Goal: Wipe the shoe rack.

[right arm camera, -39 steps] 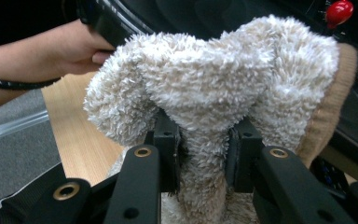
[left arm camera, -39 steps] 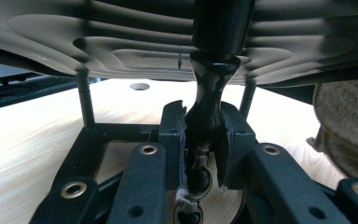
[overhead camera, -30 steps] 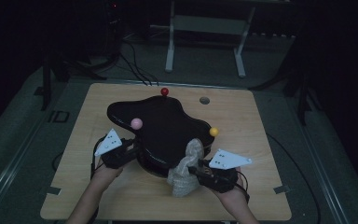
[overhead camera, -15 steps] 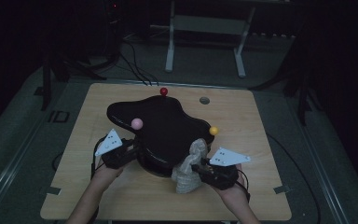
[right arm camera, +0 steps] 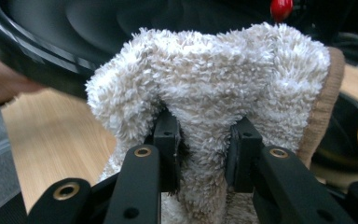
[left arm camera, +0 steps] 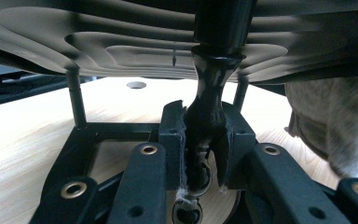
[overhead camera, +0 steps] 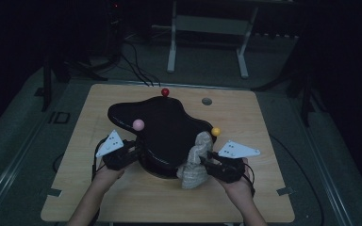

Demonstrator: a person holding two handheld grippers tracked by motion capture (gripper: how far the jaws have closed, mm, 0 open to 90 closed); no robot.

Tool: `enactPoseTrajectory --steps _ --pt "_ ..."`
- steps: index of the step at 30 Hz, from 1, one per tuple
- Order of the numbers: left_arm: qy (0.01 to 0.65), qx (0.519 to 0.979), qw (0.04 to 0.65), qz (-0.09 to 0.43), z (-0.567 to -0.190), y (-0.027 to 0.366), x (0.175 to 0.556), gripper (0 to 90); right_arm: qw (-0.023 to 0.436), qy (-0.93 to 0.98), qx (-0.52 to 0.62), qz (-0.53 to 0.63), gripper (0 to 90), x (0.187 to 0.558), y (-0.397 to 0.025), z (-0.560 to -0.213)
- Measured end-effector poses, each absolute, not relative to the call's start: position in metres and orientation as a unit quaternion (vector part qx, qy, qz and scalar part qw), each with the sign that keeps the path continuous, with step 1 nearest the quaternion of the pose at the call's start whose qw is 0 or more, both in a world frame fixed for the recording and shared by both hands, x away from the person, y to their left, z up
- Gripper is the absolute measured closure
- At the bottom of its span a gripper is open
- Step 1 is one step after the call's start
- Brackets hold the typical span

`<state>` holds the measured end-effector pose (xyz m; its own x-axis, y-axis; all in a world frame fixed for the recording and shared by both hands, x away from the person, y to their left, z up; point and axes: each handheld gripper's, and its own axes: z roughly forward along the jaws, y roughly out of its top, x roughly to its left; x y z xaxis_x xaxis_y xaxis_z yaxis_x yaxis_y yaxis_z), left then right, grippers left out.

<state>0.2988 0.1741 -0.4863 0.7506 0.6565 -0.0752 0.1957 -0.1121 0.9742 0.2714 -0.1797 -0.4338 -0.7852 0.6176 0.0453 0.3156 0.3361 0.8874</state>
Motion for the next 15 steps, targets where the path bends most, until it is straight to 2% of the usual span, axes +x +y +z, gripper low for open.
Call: enactPoseTrajectory --steps 7,15 --pt "0.294 0.721 0.597 0.192 -0.487 0.174 0.299 74.5 0.183 0.797 0.304 0.489 70.1 0.281 -0.191 -0.428" --pt "0.291 0.725 0.592 0.198 -0.488 0.174 0.299 74.3 0.173 0.809 0.32 0.462 70.3 0.288 -0.192 -0.452"
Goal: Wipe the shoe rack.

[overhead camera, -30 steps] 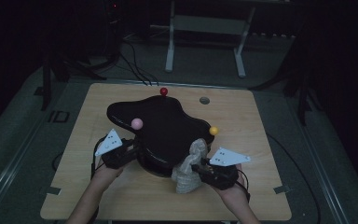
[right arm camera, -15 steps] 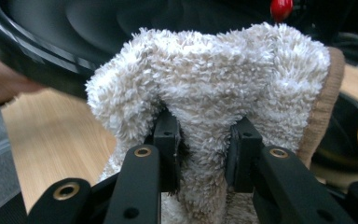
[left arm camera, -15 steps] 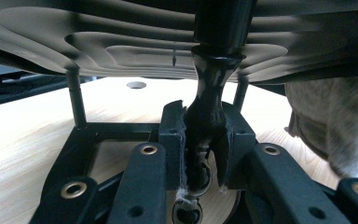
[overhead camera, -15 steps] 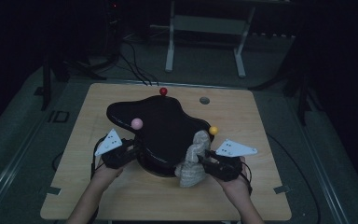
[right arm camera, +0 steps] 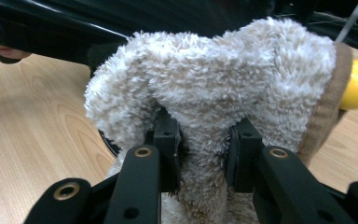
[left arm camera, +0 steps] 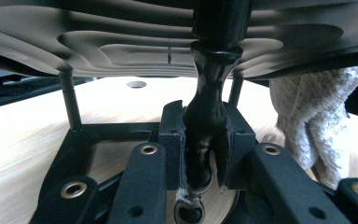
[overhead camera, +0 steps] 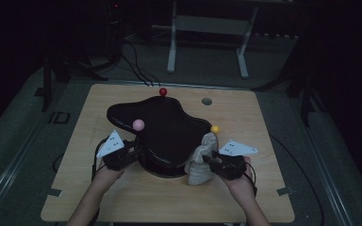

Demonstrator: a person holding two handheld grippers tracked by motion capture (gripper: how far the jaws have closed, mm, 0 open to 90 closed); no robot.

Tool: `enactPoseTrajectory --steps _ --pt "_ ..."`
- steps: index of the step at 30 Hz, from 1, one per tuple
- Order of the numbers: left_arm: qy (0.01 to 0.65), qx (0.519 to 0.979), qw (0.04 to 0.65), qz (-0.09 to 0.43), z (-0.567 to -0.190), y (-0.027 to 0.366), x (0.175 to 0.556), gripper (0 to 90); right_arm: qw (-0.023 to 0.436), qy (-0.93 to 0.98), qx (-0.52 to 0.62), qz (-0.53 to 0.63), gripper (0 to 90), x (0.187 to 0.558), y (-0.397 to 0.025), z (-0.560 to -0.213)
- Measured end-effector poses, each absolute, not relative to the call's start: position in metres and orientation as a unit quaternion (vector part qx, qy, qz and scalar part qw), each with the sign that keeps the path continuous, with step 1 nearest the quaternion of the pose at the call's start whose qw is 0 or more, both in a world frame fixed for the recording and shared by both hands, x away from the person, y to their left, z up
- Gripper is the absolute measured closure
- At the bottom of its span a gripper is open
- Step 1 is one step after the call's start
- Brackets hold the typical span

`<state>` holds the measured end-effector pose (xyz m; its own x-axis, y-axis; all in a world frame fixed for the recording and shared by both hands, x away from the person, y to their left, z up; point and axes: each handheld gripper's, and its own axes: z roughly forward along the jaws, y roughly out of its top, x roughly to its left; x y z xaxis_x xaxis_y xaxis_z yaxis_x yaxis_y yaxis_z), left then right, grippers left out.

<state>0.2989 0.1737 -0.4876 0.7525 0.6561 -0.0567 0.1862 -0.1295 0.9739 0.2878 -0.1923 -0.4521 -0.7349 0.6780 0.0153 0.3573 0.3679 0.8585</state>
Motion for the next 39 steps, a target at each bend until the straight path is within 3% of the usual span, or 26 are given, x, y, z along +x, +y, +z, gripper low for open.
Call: enactPoseTrajectory --steps 7,14,18,25,29,39 --pt "0.29 0.722 0.599 0.189 -0.491 0.175 0.301 73.5 0.207 0.783 0.337 0.48 70.1 0.296 -0.207 -0.434" --pt "0.286 0.726 0.593 0.2 -0.49 0.174 0.3 74.3 0.196 0.799 0.348 0.45 70.2 0.305 -0.203 -0.457" --pt "0.285 0.727 0.592 0.199 -0.49 0.175 0.299 74.1 0.202 0.791 0.355 0.456 70.3 0.306 -0.21 -0.451" --pt "0.288 0.715 0.603 0.205 -0.478 0.177 0.296 60.1 0.215 0.781 0.354 0.468 70.2 0.309 -0.218 -0.432" --pt "0.288 0.715 0.603 0.207 -0.475 0.176 0.295 73.9 0.216 0.78 0.355 0.467 70.3 0.315 -0.216 -0.432" --pt "0.277 0.707 0.622 0.192 -0.48 0.18 0.298 74.7 0.202 0.798 0.374 0.428 70.6 0.322 -0.217 -0.468"
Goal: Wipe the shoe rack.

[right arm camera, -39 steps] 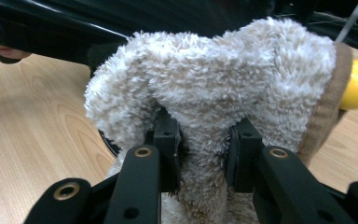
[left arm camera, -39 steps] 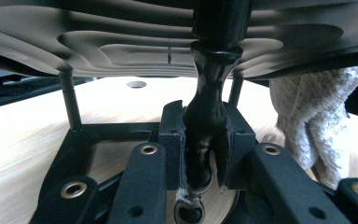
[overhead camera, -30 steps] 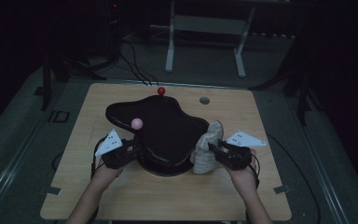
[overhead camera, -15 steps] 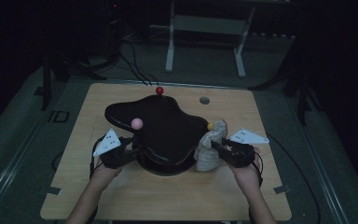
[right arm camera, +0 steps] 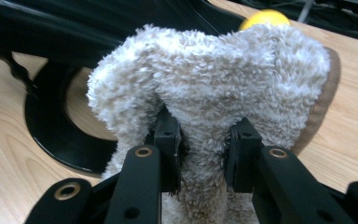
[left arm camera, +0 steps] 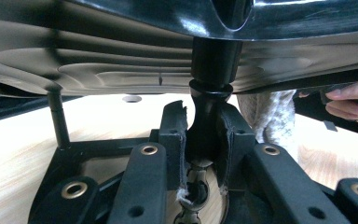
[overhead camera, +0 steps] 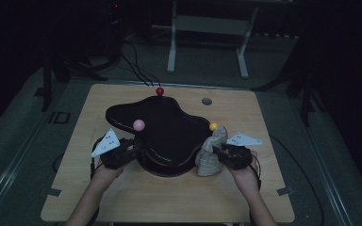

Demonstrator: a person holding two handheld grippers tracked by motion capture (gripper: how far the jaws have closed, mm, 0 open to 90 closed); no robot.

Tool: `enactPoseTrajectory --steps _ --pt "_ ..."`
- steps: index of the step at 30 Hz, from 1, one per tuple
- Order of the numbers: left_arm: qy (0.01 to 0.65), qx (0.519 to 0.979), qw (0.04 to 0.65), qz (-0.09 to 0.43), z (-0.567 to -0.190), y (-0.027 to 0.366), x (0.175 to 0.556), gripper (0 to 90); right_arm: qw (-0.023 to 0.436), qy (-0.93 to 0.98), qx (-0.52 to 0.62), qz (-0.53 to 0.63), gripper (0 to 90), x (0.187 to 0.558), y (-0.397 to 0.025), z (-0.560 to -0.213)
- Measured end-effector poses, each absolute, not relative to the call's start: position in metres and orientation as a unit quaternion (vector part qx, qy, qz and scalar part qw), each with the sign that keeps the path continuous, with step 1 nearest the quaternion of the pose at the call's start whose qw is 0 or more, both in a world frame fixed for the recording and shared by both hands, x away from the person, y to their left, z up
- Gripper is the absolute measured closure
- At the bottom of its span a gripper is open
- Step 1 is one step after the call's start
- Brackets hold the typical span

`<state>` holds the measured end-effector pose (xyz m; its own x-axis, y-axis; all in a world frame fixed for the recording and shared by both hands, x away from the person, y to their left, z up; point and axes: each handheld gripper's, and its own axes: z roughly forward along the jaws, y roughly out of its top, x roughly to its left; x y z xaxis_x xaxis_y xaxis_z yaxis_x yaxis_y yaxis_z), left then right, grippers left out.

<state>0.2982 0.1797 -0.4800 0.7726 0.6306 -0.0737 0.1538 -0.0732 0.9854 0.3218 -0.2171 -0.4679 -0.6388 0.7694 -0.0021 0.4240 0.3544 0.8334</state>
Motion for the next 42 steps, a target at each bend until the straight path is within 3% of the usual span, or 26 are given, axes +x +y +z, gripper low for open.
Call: enactPoseTrajectory --steps 7,14,21,26,32,38,42 --pt "0.269 0.71 0.622 0.192 -0.48 0.181 0.299 74.8 0.228 0.768 0.402 0.443 70.6 0.335 -0.237 -0.451" --pt "0.26 0.712 0.627 0.181 -0.481 0.183 0.302 74.8 0.212 0.786 0.409 0.413 70.6 0.344 -0.228 -0.481" --pt "0.255 0.714 0.625 0.182 -0.481 0.183 0.303 74.8 0.23 0.754 0.439 0.43 70.6 0.355 -0.248 -0.464" --pt "0.254 0.715 0.626 0.18 -0.481 0.184 0.303 74.9 0.226 0.76 0.438 0.424 70.8 0.365 -0.237 -0.469" --pt "0.254 0.715 0.626 0.179 -0.481 0.184 0.303 74.9 0.203 0.778 0.438 0.402 71.0 0.363 -0.233 -0.491" --pt "0.255 0.715 0.626 0.179 -0.481 0.183 0.303 74.9 0.21 0.756 0.435 0.441 71.0 0.355 -0.239 -0.472" --pt "0.255 0.714 0.628 0.179 -0.482 0.184 0.303 74.9 0.212 0.774 0.42 0.424 71.3 0.35 -0.228 -0.479"
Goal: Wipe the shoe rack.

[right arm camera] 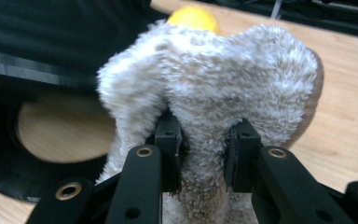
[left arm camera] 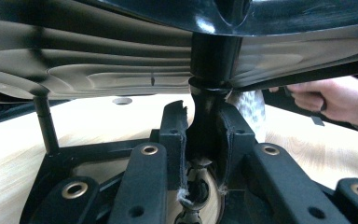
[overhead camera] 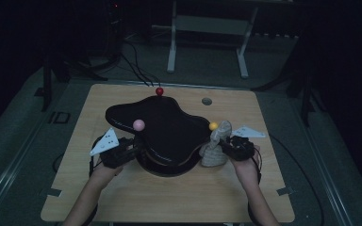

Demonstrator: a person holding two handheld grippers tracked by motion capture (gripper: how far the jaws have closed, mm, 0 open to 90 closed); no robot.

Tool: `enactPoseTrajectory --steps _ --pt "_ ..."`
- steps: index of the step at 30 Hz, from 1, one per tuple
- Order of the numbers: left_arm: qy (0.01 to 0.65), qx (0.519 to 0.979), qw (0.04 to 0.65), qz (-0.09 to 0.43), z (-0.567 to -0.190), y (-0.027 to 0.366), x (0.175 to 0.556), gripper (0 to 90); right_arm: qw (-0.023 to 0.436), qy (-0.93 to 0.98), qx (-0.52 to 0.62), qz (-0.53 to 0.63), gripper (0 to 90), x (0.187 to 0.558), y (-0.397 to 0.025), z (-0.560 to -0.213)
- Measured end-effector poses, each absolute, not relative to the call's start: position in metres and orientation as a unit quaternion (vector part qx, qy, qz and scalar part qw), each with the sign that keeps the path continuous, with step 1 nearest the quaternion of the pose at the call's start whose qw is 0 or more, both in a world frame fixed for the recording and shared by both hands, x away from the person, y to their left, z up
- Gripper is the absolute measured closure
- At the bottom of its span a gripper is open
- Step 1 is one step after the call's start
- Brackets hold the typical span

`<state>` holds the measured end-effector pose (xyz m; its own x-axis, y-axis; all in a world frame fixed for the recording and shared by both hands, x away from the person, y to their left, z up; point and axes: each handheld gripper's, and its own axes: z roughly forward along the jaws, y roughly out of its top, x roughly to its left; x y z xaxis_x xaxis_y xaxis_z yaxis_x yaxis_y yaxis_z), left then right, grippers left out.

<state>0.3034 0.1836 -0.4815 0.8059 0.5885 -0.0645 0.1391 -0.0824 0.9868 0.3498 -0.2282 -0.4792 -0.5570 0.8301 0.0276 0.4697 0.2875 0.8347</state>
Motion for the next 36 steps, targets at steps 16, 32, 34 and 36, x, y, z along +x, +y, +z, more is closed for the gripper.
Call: enactPoseTrajectory --steps 16,32,34,36 --pt "0.254 0.712 0.631 0.176 -0.483 0.184 0.304 75.0 0.204 0.786 0.393 0.431 71.1 0.33 -0.22 -0.472" --pt "0.257 0.711 0.631 0.175 -0.483 0.184 0.304 74.9 0.205 0.802 0.32 0.46 71.3 0.298 -0.184 -0.441" --pt "0.258 0.71 0.631 0.176 -0.483 0.184 0.304 75.0 0.202 0.809 0.316 0.453 71.4 0.295 -0.18 -0.447" --pt "0.258 0.711 0.63 0.177 -0.482 0.184 0.304 74.9 0.191 0.814 0.315 0.449 71.3 0.295 -0.179 -0.451"
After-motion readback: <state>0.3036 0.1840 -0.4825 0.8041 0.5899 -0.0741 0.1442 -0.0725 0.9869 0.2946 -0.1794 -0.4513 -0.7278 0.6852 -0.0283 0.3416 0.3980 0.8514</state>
